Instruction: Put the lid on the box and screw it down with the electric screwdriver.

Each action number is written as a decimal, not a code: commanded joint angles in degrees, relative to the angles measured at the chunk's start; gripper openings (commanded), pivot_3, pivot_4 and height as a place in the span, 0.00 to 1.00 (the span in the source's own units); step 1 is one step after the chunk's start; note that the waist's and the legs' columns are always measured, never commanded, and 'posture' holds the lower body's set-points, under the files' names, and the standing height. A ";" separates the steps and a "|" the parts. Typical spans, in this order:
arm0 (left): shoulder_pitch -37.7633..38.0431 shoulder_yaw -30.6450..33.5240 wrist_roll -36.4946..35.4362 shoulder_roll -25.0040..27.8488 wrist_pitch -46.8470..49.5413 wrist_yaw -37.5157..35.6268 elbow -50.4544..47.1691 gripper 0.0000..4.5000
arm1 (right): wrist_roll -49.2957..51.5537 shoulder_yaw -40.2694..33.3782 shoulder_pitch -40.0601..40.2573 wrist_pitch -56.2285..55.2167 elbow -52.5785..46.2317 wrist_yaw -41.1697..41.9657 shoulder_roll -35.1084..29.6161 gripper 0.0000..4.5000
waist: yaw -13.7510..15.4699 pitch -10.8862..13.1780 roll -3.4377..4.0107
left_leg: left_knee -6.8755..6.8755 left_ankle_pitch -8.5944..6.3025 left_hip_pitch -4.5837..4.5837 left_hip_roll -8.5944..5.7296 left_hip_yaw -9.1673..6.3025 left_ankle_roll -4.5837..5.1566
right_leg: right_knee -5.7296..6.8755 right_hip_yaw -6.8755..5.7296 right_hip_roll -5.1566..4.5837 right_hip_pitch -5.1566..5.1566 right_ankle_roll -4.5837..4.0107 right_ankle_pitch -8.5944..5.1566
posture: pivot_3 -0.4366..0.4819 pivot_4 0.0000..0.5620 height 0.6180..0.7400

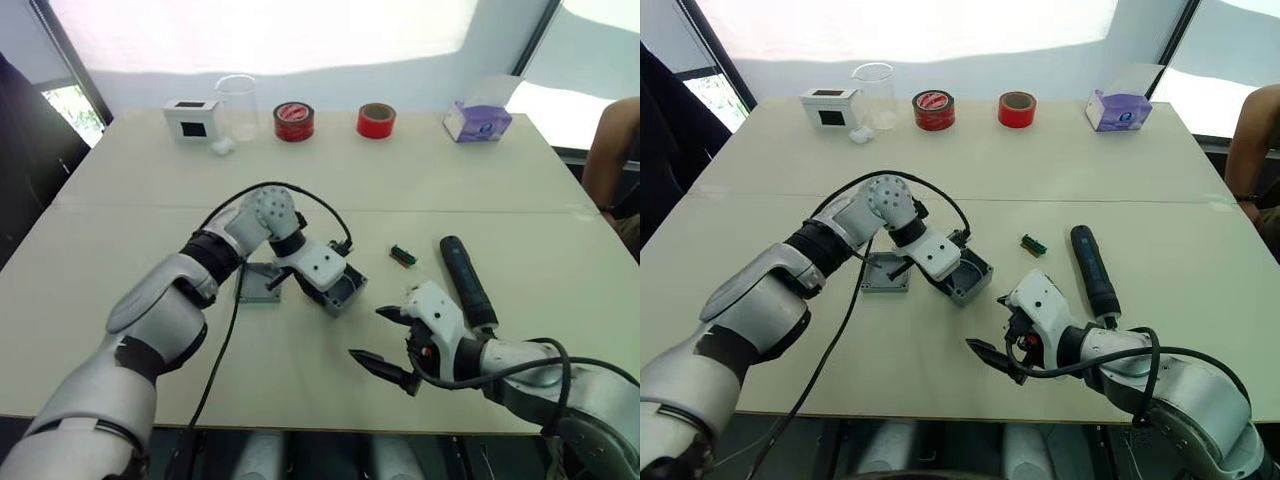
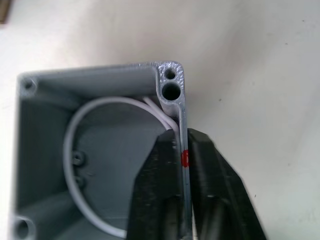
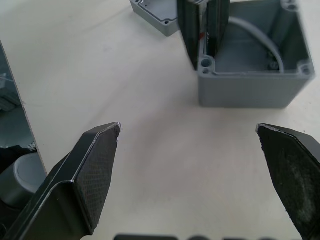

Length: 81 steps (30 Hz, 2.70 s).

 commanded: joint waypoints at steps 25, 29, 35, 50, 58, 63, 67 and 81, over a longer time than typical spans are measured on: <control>16.15 38.38 -7.70 18.30 115.28 44.38 -47.27 0.62 | -8.99 13.64 -19.04 -10.15 5.67 13.10 -1.29 1.00 | -1.17 0.05 -0.11 | 0.06 0.03 0.00 -0.05 -0.02 -0.05 | 0.81 0.16 0.05 -0.28 0.16 -0.17 | 0.48 0.27 1.00; 19.48 41.93 -12.00 17.37 115.86 48.93 -47.20 0.62 | -12.08 15.26 -19.22 -12.50 7.55 15.31 -0.46 1.00 | -0.90 0.04 -0.15 | 0.08 0.09 0.00 -0.05 -0.02 -0.15 | 0.80 0.16 0.02 -0.30 0.16 -0.18 | 0.48 0.27 1.00; 20.35 43.56 -18.55 17.58 115.86 56.46 -42.79 0.62 | -14.13 15.26 -18.81 -13.24 9.39 16.01 2.30 1.00 | -0.82 0.03 -0.16 | 0.06 0.18 0.01 -0.07 -0.03 -0.31 | 0.79 0.17 -0.03 -0.34 0.15 -0.17 | 0.48 0.27 1.00; 18.96 41.96 -27.17 14.44 115.86 71.30 -33.31 0.62 | -17.11 14.38 -14.91 -10.21 6.44 11.84 6.29 1.00 | -0.56 -0.01 -0.15 | 0.03 0.33 0.05 -0.13 -0.03 -0.56 | 0.85 0.19 -0.08 -0.39 0.15 -0.17 | 0.48 0.27 1.00; 22.23 42.11 -32.84 12.94 115.86 76.60 -34.07 0.04 | -17.20 13.21 -14.27 -9.12 5.64 10.91 6.39 1.00 | 0.03 -0.16 -0.11 | -0.01 0.33 0.12 -0.13 -0.03 -0.57 | 0.86 0.23 -0.08 -0.36 0.14 -0.17 | 0.48 0.27 1.00; 23.55 45.70 -34.24 10.41 115.86 81.42 -35.00 0.02 | -16.77 11.44 -14.61 -8.65 6.00 11.58 5.65 1.00 | 0.40 -0.30 -0.01 | -0.01 0.29 0.24 -0.17 -0.03 -0.52 | 0.86 0.25 -0.12 -0.23 0.14 -0.17 | 0.48 0.27 1.00; 20.87 49.87 -30.71 9.35 114.07 81.24 -35.79 0.02 | -8.60 3.33 -16.26 -5.32 7.33 10.50 9.79 1.00 | 0.44 -0.30 -0.02 | -0.02 0.28 0.41 -0.19 -0.04 -0.49 | 0.86 0.22 -0.14 -0.06 0.14 -0.17 | 0.48 0.27 1.00; 17.95 54.57 -28.16 1.29 72.75 69.32 -44.59 0.02 | 3.33 -13.98 -45.54 10.86 37.75 -9.89 31.06 1.00 | 0.16 -0.21 -0.16 | -0.26 0.58 0.01 -0.19 0.06 -1.02 | 0.80 0.24 -0.19 -0.60 -0.02 -0.06 | 0.48 0.27 1.00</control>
